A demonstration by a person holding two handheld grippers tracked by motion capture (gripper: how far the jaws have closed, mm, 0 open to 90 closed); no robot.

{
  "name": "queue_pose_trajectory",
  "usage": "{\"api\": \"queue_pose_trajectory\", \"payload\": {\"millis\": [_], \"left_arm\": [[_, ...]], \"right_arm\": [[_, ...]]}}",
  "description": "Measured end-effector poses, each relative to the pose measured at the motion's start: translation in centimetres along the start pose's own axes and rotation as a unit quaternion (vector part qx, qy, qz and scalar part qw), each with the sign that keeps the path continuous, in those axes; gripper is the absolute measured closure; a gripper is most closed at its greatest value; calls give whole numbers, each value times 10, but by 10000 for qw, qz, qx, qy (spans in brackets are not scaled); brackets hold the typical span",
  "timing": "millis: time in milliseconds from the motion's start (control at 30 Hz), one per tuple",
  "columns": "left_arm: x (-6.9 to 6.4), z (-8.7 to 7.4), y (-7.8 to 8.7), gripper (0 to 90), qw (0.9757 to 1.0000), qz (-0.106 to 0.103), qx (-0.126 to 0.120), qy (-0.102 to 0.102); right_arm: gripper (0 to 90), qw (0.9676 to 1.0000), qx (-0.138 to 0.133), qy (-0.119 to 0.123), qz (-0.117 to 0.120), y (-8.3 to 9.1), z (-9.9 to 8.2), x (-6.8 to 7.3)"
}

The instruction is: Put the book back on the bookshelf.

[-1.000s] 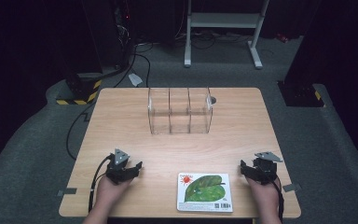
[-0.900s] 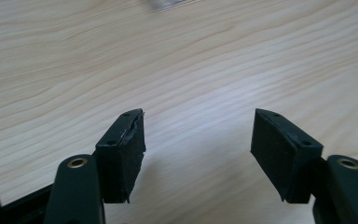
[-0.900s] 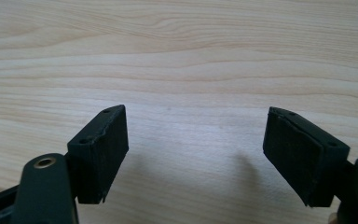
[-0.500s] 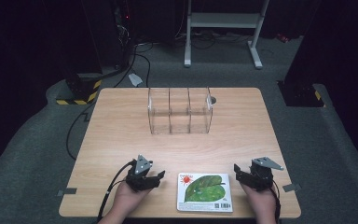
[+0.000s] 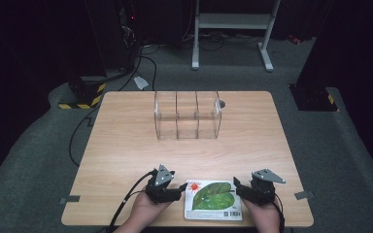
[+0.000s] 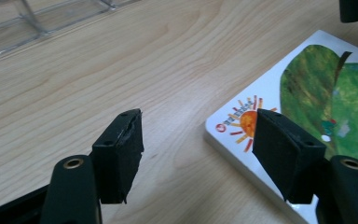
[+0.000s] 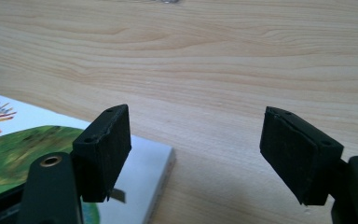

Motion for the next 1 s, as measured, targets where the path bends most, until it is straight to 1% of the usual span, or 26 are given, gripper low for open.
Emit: {"api": "queue_pose_trajectory", "payload": {"millis": [100,167,233,267,300,400,433,467,500,600,667,700,733,767,800,833,900,933,967,1000], "left_arm": [[-5,2,-5,322,10000,-55,-53,43],[-7,3,-8,320,9999,-92,-47,36],[-11,4,-10,318,9998,-173,-27,83],[-11,4,-10,319,9998,-173,-27,83],[-13,4,-11,321,9995,-275,1,140],[-14,5,-13,322,9994,-307,8,164],[-16,4,-15,323,9992,-341,13,204],[-16,4,-15,323,9992,-341,13,204],[-17,3,-16,323,9991,-366,75,214],[-18,2,-18,323,9988,-400,110,255],[-20,0,-20,323,9987,-430,159,239],[-22,-1,-21,323,9986,-434,155,279],[-22,-1,-21,324,9986,-434,155,279],[-23,-1,-21,326,9984,-454,149,293],[-23,-1,-21,326,9983,-481,162,293],[-26,-2,-22,329,9984,-472,183,264],[-27,-3,-22,342,9984,-479,201,241],[-29,-3,-24,342,9985,-444,241,221],[-28,-4,-25,352,9987,-386,286,175],[-28,-4,-25,356,9987,-386,286,175]], "right_arm": [[246,10000,27,18,31,0,-2,4],[247,10000,37,52,67,-1,-3,4],[248,9999,60,9,97,-2,-4,4],[248,9999,60,9,97,-2,-4,4],[249,9999,84,6,133,-3,-5,5],[248,9998,110,50,164,-3,-4,6],[249,9997,146,71,204,-2,-3,4],[249,9997,146,71,204,-2,-3,4],[252,9995,193,15,241,-2,-2,2],[255,9993,252,16,271,0,-4,3],[265,9989,296,0,362,4,-9,8],[265,9988,305,17,391,4,-10,10],[265,9988,305,17,391,4,-10,10],[268,9985,316,61,435,6,-14,15],[268,9985,316,61,435,6,-14,15],[278,9983,328,49,482,6,-16,19],[279,9981,344,33,510,6,-17,21],[279,9976,418,22,556,5,-19,23],[279,9963,563,17,648,2,-23,26],[279,9963,563,17,648,2,-23,26]]}}
Point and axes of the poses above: each handheld gripper's, and its own axes: y roughly backward along the jaws, z roughly out of its top, x roughly to its left, the point moved 3 cm from there along -y, roughly forward along the jaws, and after that the axes turned 1 degree about -x, right-handed, at the moved point
